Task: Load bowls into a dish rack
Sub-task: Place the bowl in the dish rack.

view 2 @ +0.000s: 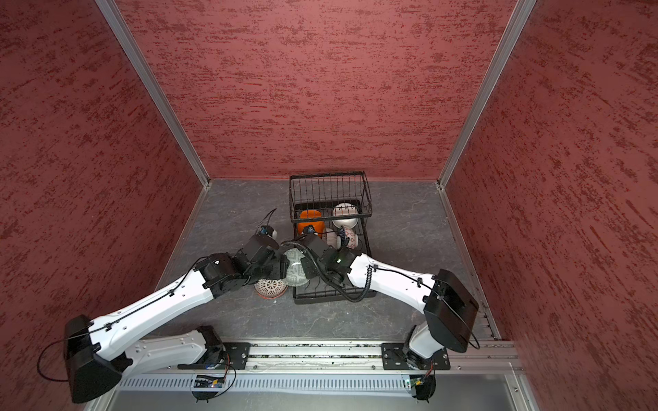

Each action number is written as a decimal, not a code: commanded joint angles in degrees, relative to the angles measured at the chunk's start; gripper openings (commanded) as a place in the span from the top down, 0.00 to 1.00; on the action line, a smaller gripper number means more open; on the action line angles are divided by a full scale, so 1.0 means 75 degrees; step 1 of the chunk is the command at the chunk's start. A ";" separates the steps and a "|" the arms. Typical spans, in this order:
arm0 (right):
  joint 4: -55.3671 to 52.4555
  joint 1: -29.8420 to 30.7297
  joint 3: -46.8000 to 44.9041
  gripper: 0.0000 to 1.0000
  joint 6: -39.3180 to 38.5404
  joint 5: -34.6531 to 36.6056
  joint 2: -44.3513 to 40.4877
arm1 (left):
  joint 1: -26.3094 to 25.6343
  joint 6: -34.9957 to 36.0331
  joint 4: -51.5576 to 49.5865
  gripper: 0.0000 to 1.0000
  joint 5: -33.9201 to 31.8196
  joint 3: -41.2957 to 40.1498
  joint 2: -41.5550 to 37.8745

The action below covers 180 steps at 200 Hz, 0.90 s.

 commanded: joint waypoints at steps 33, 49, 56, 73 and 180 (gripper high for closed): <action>-0.1372 0.0040 0.0034 1.00 0.0501 0.1442 -0.0613 | -0.0017 0.0087 0.0325 0.02 0.0011 0.0169 0.0049; -0.1950 0.0041 0.0054 1.00 0.0687 0.1862 -0.0943 | -0.0021 0.0122 0.0371 0.01 0.0011 0.0159 0.0089; -0.2185 0.0040 0.0056 1.00 0.0774 0.2032 -0.1022 | -0.0025 0.0126 0.0400 0.00 0.0012 0.0161 0.0111; -0.2742 0.0041 0.0062 1.00 0.1009 0.2426 -0.1175 | -0.0009 0.0169 0.0451 0.00 0.0013 0.0162 0.0188; -0.5416 0.0041 0.0307 1.00 0.1584 0.5279 -0.0473 | 0.0539 0.0396 0.1004 0.00 0.0484 -0.0306 0.0097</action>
